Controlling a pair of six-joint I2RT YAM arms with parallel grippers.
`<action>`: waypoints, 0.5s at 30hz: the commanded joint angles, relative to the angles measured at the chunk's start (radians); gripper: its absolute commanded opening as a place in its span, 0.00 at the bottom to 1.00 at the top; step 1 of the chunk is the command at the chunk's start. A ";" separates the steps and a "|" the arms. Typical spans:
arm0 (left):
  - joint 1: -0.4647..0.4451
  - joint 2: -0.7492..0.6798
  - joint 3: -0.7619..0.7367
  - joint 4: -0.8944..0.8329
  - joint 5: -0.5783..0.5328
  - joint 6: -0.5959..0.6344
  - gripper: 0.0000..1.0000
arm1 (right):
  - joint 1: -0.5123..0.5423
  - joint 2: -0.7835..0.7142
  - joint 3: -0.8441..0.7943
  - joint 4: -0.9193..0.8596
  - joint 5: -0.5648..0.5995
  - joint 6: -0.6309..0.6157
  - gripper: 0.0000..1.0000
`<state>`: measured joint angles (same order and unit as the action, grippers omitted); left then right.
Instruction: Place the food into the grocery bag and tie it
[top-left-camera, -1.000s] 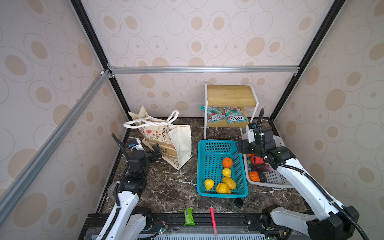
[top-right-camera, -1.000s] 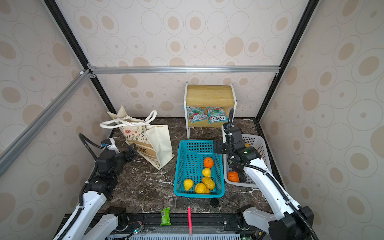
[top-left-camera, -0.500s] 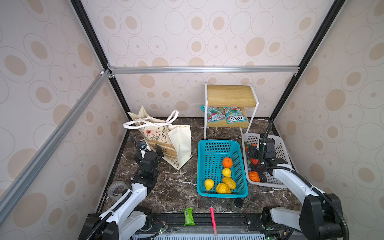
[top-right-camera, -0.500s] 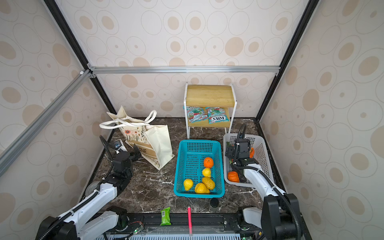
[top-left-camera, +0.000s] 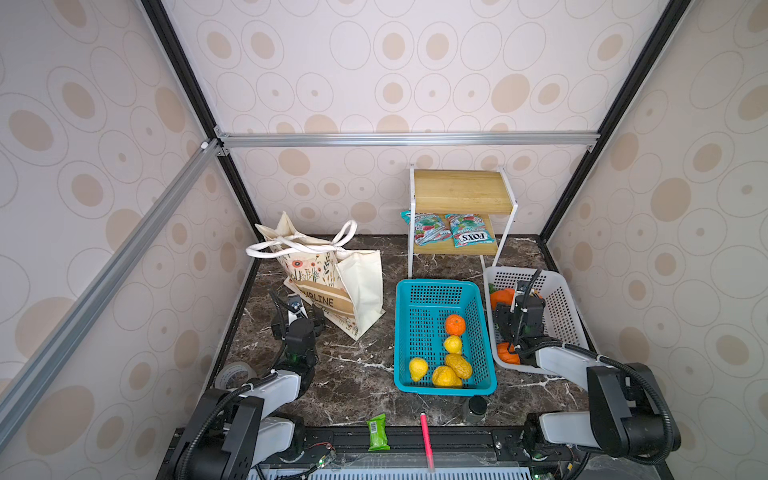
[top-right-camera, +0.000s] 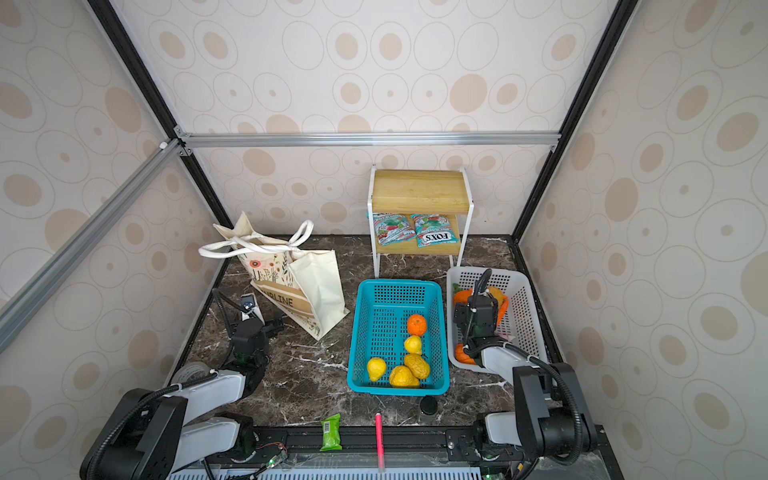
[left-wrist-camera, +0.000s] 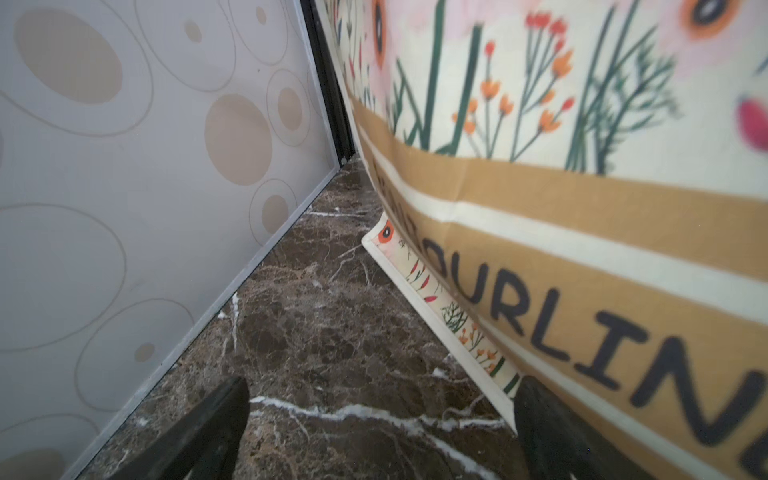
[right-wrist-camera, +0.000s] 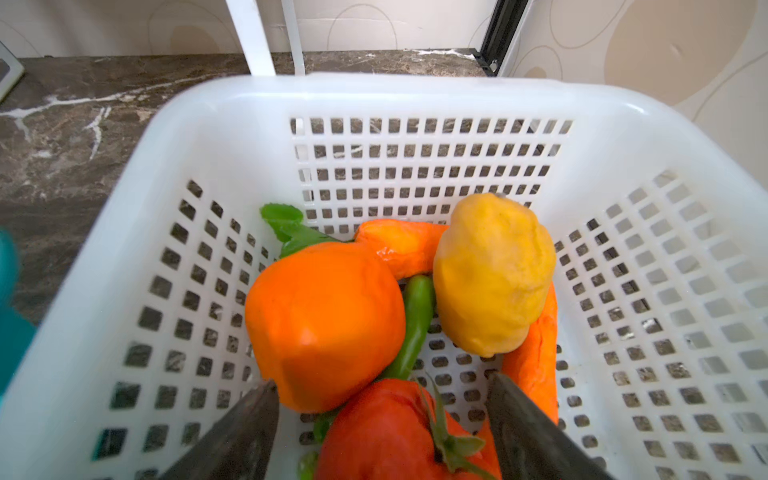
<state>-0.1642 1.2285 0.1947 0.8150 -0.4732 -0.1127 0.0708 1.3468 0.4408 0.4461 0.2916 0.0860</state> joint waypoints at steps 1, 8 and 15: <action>0.034 0.026 -0.007 0.172 0.078 0.028 0.99 | -0.017 0.008 -0.008 0.119 -0.012 -0.017 0.81; 0.109 0.121 0.031 0.256 0.281 0.018 0.99 | -0.017 0.059 -0.080 0.344 -0.055 -0.040 0.81; 0.128 0.174 0.070 0.265 0.334 0.030 0.99 | -0.015 0.202 -0.069 0.465 -0.079 -0.062 0.82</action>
<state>-0.0452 1.3922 0.2207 1.0264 -0.1970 -0.1143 0.0566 1.5299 0.3679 0.8394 0.2394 0.0502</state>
